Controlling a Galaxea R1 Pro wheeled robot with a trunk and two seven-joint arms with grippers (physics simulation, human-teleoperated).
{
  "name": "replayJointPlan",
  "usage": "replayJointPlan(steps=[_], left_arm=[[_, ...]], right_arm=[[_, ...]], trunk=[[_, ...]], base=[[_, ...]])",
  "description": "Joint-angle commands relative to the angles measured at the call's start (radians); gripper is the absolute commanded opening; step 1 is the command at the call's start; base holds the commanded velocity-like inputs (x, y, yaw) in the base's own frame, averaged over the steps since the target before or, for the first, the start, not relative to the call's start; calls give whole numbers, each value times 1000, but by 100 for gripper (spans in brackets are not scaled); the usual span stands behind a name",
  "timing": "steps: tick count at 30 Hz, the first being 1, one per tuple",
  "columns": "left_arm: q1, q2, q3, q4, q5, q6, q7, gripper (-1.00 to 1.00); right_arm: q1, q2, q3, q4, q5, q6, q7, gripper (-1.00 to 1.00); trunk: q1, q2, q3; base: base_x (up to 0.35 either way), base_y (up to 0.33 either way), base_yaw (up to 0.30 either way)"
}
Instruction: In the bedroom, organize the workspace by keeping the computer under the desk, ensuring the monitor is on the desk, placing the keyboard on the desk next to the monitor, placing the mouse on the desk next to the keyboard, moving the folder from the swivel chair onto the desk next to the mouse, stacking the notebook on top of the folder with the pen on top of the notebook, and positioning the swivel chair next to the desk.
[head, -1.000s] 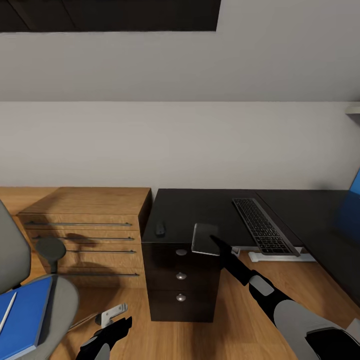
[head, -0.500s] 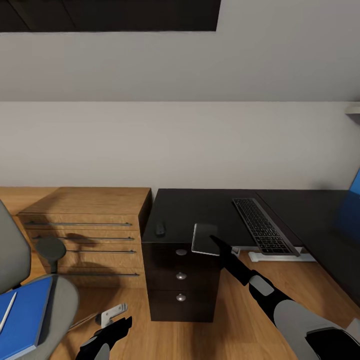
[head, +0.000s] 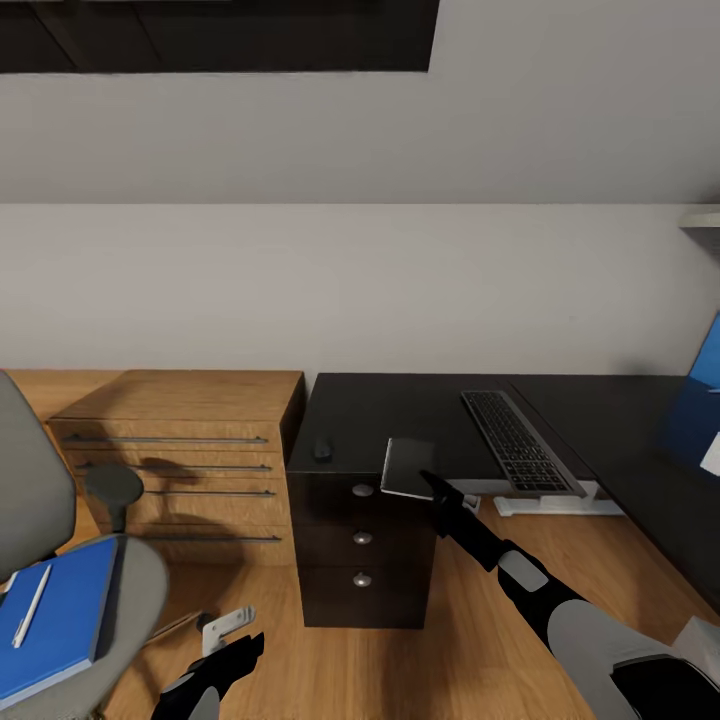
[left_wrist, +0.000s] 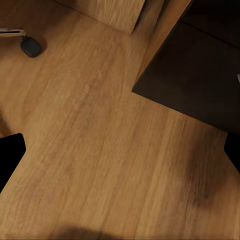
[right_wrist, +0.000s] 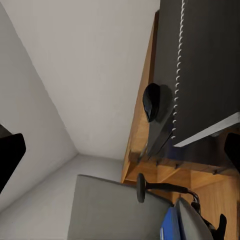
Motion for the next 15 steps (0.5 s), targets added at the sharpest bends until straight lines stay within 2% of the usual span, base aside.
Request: replayJointPlan(steps=[1,9,15], left_arm=[[0,1,-5,-2,9,2,10,100],[0,1,-6,-2,10,3,10,100],[0,1,-5,-2,10,3,12,100]], right_arm=[[0,-1,6,1,-10,7,1,100],[-1,-1,6,1,-9,6,-9,100],[-1,-1,6,1,-10,4,-40,100]], trunk=[[0,-1,-1],[0,-1,-1],[0,-1,-1]], base=[[-19,0,0],[-29,0,0],[-227,0,0]])
